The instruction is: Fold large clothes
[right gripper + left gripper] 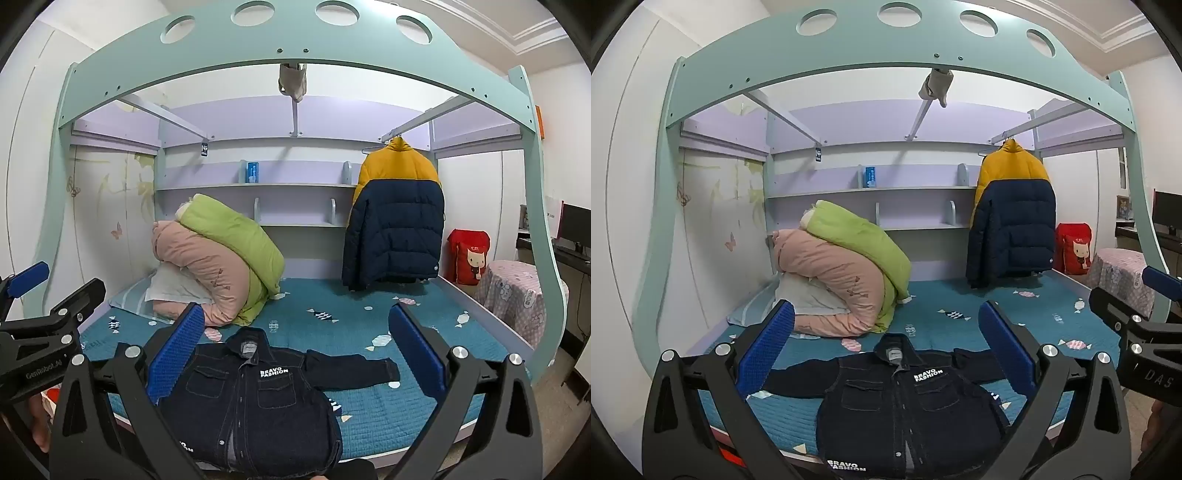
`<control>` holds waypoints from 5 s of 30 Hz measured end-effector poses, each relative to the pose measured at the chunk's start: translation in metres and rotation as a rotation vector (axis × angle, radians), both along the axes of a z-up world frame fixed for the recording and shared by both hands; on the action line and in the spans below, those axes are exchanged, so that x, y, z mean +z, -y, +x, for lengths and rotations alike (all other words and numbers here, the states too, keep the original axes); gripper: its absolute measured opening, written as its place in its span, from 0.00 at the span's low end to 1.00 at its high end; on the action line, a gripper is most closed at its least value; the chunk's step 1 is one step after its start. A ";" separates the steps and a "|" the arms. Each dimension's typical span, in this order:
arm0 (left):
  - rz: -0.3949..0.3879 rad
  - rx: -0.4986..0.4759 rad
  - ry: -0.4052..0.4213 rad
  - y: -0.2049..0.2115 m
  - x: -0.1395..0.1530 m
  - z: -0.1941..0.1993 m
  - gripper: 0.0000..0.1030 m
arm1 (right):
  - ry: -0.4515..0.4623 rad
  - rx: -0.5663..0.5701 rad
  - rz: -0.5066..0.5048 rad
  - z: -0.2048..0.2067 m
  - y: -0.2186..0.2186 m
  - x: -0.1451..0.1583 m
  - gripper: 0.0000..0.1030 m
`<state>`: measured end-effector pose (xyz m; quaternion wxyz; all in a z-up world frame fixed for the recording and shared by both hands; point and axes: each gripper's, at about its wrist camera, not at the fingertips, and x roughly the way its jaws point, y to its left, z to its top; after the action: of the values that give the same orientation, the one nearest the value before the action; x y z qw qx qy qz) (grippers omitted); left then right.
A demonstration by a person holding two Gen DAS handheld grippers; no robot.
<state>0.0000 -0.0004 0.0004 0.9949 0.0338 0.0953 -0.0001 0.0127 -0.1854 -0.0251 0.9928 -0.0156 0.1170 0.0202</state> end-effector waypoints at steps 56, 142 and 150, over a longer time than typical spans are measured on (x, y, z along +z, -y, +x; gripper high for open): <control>-0.047 -0.044 -0.028 -0.009 -0.018 0.027 0.97 | -0.011 0.006 0.023 0.011 -0.001 -0.015 0.93; -0.501 0.357 -0.699 -0.333 -0.433 0.324 0.97 | -0.796 0.294 0.150 0.344 -0.175 -0.352 0.93; -0.678 0.544 -0.717 -0.448 -0.470 0.373 0.97 | -0.779 0.289 0.124 0.374 -0.194 -0.372 0.93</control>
<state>0.3729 0.4476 -0.4699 0.8197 -0.3157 0.4272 0.2142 0.3862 0.0087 -0.3975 0.8602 0.0365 0.4790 0.1708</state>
